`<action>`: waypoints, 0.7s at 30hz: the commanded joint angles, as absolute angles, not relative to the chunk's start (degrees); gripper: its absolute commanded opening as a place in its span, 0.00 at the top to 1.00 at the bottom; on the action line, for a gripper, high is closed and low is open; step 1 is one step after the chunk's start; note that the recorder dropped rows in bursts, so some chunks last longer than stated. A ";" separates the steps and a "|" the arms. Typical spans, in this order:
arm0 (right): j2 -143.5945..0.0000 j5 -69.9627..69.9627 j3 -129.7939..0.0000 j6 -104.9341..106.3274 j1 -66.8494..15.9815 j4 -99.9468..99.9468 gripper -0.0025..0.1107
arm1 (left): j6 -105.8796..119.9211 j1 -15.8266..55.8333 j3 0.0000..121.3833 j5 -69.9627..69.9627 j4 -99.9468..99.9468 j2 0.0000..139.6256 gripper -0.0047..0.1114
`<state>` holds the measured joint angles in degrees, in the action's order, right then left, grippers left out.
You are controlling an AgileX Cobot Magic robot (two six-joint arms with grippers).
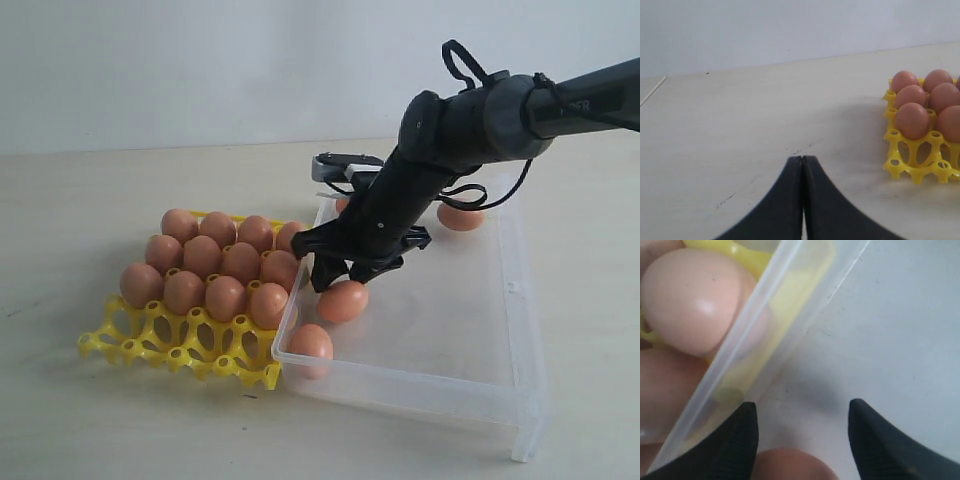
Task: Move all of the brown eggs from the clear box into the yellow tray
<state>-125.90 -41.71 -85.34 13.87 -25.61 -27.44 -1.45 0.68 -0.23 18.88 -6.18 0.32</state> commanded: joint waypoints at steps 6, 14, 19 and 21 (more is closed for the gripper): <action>-121.35 -43.95 -85.64 19.96 -26.02 -24.09 0.50 | -1.70 0.61 0.00 18.09 -5.80 0.00 0.96; -118.10 -48.46 -85.64 18.38 -26.02 -23.88 0.50 | -1.70 0.61 0.00 18.09 -5.80 0.00 0.96; -118.32 -48.21 -85.64 15.34 -26.02 -23.76 0.50 | -1.70 0.61 0.00 18.09 -5.80 0.00 0.96; -118.73 -48.13 -85.64 14.96 -26.02 -23.76 0.50 | -1.70 0.61 0.00 18.09 -5.80 0.00 0.96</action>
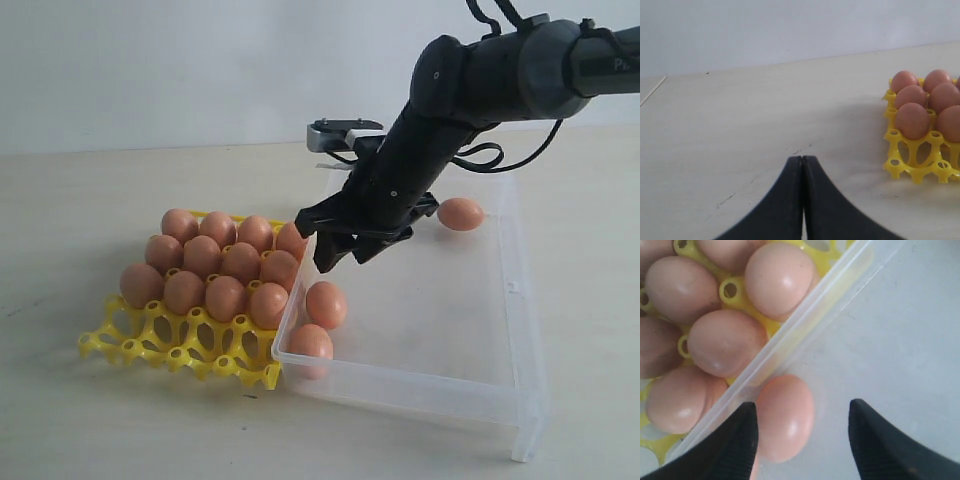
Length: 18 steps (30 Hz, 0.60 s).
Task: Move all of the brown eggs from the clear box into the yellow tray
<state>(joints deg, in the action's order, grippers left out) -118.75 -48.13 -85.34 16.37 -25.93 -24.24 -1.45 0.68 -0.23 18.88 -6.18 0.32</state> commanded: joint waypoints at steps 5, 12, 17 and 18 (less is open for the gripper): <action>-119.89 -47.98 -85.53 14.96 -26.29 -23.76 0.50 | -1.70 0.61 0.00 18.09 -5.80 0.00 0.96; -120.38 -47.89 -85.53 14.81 -28.00 -25.33 0.50 | -1.70 0.61 0.00 18.09 -5.80 0.00 0.96; -121.11 -46.85 -85.53 12.28 -28.64 -25.47 0.50 | -1.70 0.61 0.00 18.09 -5.80 0.00 0.96; -121.40 -46.74 -85.53 11.75 -28.64 -25.47 0.50 | -1.70 0.61 0.00 18.09 -5.80 0.00 0.96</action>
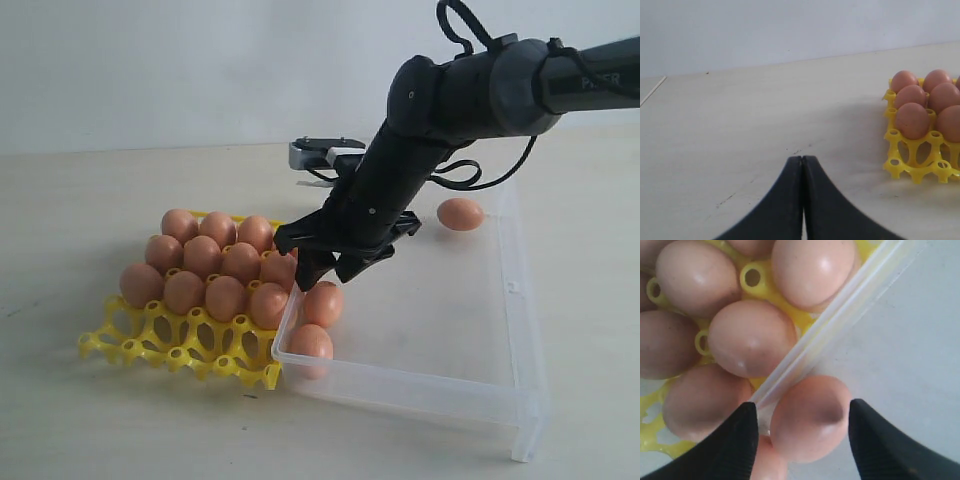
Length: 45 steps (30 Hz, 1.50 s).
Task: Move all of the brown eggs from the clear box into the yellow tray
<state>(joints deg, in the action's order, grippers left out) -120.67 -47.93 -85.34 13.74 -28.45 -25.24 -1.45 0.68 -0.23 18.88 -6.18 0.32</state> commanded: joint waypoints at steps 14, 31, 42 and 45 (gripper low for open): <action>-125.56 -45.39 -85.34 8.76 -28.64 -25.72 0.50 | -1.70 0.61 0.00 18.09 -5.80 0.00 0.96; -126.62 -42.60 -85.34 8.63 -28.64 -24.79 0.50 | -1.70 0.61 0.00 18.09 -5.80 0.00 0.96; -126.62 -37.54 -85.34 12.58 -28.64 -23.38 0.46 | -1.70 0.61 0.00 18.09 -5.80 0.00 0.96; -126.62 -37.54 -85.34 13.07 -28.64 -23.38 0.46 | -1.70 0.61 0.00 18.09 -5.80 0.00 0.96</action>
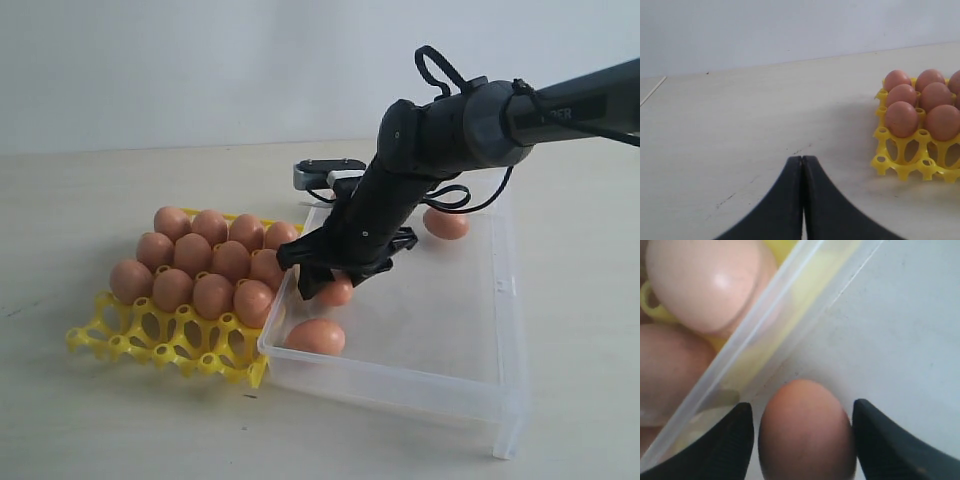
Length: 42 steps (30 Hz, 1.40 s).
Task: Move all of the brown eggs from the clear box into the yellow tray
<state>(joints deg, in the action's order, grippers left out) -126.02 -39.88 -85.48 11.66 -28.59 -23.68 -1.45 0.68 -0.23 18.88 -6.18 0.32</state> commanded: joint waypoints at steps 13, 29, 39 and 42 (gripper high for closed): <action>-126.82 -33.04 -85.34 16.25 -28.64 -22.97 0.61 | -1.70 0.61 0.00 18.09 -5.80 0.00 0.96; -102.60 6.29 -61.43 17.52 -36.69 -22.99 0.98 | -1.70 0.61 0.00 18.09 -5.80 0.00 0.96; -109.05 21.99 -64.95 6.20 -51.94 -16.04 0.98 | -1.70 0.61 0.00 18.09 -5.80 0.00 0.96; -115.16 21.11 -71.60 4.58 -53.35 -13.66 0.98 | -1.70 0.61 0.00 18.09 -5.80 0.00 0.96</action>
<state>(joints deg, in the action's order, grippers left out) -112.01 20.39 -67.83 6.10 -52.67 -15.98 -1.45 0.68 -0.23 18.88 -6.18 0.32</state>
